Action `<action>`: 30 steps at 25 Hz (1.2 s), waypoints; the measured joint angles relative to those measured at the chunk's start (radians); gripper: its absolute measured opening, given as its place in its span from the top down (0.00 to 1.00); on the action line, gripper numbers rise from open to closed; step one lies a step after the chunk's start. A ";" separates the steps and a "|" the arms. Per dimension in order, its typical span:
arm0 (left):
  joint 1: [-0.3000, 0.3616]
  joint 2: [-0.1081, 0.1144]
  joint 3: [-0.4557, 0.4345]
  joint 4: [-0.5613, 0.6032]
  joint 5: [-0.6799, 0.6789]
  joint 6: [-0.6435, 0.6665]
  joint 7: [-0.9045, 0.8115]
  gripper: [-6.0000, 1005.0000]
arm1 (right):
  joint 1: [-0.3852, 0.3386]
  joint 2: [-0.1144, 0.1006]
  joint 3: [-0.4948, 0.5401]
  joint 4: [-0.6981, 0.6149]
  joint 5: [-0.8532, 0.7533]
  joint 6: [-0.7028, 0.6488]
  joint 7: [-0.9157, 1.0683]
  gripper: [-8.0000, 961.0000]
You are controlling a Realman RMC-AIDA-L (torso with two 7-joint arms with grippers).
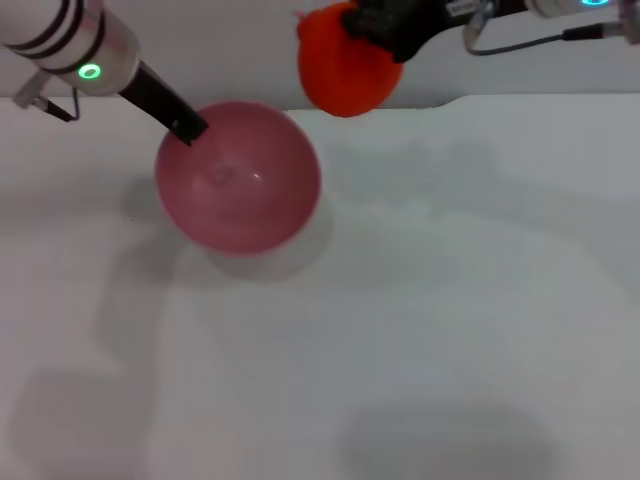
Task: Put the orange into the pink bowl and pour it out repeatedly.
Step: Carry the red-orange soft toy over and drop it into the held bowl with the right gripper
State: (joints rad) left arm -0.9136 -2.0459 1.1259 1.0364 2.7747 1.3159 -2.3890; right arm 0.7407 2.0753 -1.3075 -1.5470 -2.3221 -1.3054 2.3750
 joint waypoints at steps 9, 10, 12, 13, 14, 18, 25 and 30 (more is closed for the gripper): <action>-0.015 -0.011 0.054 -0.004 -0.011 -0.006 -0.012 0.95 | 0.023 0.000 -0.164 0.127 0.007 0.114 -0.023 0.88; -0.015 -0.011 0.054 -0.004 -0.011 -0.006 -0.012 0.95 | 0.025 0.000 -0.176 0.138 0.007 0.124 -0.025 0.88; -0.016 -0.012 0.057 -0.004 -0.012 -0.011 -0.012 0.95 | 0.032 0.000 -0.189 0.157 0.007 0.135 -0.024 0.87; -0.016 -0.012 0.058 -0.005 -0.016 -0.014 -0.012 0.95 | 0.037 0.000 -0.192 0.167 0.007 0.138 -0.020 0.87; -0.016 -0.012 0.058 -0.005 -0.017 -0.014 -0.012 0.95 | 0.041 0.000 -0.193 0.178 0.007 0.144 -0.017 0.86; -0.016 -0.013 0.064 -0.007 -0.022 -0.015 -0.012 0.95 | 0.042 0.000 -0.196 0.202 0.007 0.180 -0.016 0.85; -0.011 -0.012 0.066 -0.014 -0.030 -0.021 -0.007 0.95 | -0.021 0.002 -0.213 0.157 0.007 0.314 -0.017 0.68; -0.006 -0.012 0.066 -0.028 -0.067 -0.039 -0.002 0.95 | -0.166 0.002 -0.229 0.053 0.008 0.561 -0.071 0.49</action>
State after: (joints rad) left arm -0.9192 -2.0583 1.1918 1.0082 2.7076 1.2771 -2.3911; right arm 0.5747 2.0774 -1.5366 -1.4942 -2.3144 -0.7442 2.3036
